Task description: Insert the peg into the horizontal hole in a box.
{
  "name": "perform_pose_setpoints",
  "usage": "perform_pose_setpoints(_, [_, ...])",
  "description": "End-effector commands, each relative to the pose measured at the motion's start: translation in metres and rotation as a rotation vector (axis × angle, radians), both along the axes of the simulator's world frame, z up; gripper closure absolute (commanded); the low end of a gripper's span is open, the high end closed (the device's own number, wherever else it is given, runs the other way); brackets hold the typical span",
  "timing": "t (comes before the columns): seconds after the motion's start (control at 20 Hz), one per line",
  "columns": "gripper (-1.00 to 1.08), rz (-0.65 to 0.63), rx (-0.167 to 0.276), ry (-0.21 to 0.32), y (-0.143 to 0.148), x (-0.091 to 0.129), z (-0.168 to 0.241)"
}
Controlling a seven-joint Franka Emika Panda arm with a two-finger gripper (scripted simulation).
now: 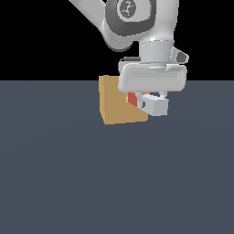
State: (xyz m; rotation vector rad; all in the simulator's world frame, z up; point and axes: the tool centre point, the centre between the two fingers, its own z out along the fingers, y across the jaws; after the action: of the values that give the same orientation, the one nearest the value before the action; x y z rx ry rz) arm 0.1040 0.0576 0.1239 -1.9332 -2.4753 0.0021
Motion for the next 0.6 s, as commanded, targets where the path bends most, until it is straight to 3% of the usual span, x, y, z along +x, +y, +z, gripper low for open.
perform_pose_setpoints(0.0, [1.08, 0.0, 0.0, 0.0, 0.0, 0.0, 0.0])
perform_pose_setpoints(0.3, [1.08, 0.0, 0.0, -0.001, 0.016, -0.005, 0.0])
perform_pose_setpoints(0.55, [1.08, 0.0, 0.0, -0.002, 0.054, -0.014, 0.001])
